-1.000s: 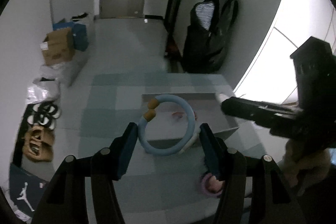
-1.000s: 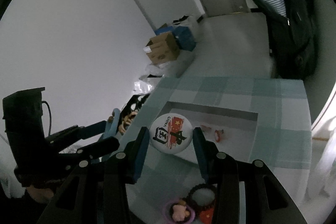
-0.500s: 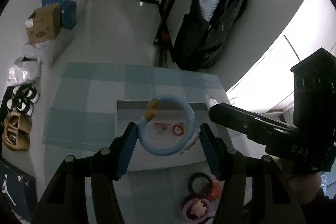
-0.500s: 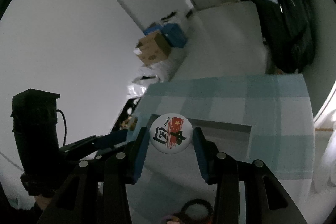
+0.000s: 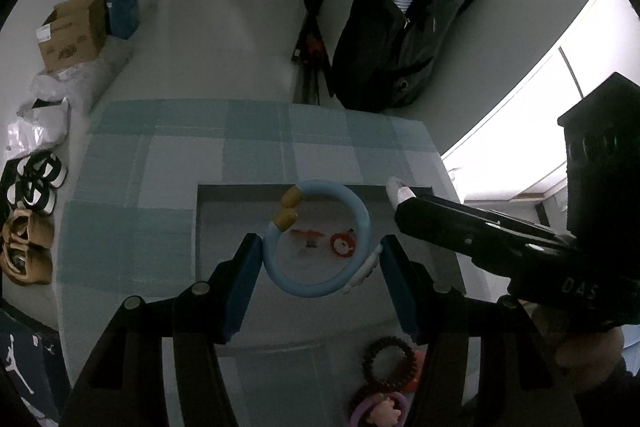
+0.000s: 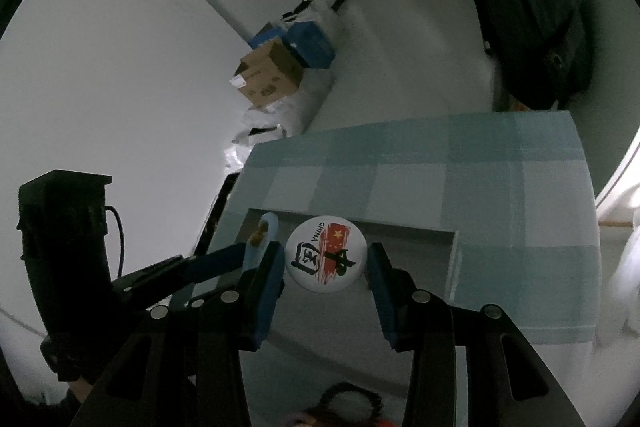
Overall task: Organize jewelry
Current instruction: 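Carry the ring and badge over the grey box and open both tools, then withdraw both tools and move the right tool toward the black beaded bracelet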
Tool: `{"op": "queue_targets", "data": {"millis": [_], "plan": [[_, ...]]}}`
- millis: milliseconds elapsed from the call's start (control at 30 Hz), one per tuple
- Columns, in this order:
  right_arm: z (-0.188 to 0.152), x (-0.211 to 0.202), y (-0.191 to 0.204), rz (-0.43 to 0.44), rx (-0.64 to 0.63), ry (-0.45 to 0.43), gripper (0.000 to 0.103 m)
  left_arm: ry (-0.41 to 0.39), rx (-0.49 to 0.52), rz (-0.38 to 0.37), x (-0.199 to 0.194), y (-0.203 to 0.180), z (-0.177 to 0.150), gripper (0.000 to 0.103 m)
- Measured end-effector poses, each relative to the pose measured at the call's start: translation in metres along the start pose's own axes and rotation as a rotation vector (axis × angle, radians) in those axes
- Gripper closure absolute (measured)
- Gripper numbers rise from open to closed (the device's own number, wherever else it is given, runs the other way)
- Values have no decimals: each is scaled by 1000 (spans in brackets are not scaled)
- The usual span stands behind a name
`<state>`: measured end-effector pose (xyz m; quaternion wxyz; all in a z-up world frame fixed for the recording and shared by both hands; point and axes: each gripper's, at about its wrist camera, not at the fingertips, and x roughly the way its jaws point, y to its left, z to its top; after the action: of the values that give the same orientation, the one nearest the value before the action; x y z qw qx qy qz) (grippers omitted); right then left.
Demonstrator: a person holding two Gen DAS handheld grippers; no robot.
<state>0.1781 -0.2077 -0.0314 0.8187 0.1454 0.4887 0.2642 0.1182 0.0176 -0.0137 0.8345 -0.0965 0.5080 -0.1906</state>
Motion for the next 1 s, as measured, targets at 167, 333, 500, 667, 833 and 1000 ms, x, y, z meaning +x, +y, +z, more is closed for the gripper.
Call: {"op": "queue_targets", "data": {"millis": [167,333,500,667,833,1000], "plan": [[-1,0,-2,-5,10,9,62,20,-1,6,2,0,-3,48],[-2,0,-5,-25,26,15,61,50,-30,-4,7,5,-1,47],[-2,-4,-9,-35,39,11,60,79,-28,21,7,5,1,47],[-4,-9,-7,-40,21,-11,59,83,-22,9,6,4,-1,43],[-6,-17,-7,-34,24,-37,58,69,-11,34,5,3,-4,35],[-8,-28,-4,-26,11,-73,54,42,-1,51,-4,1,-8,35]]}}
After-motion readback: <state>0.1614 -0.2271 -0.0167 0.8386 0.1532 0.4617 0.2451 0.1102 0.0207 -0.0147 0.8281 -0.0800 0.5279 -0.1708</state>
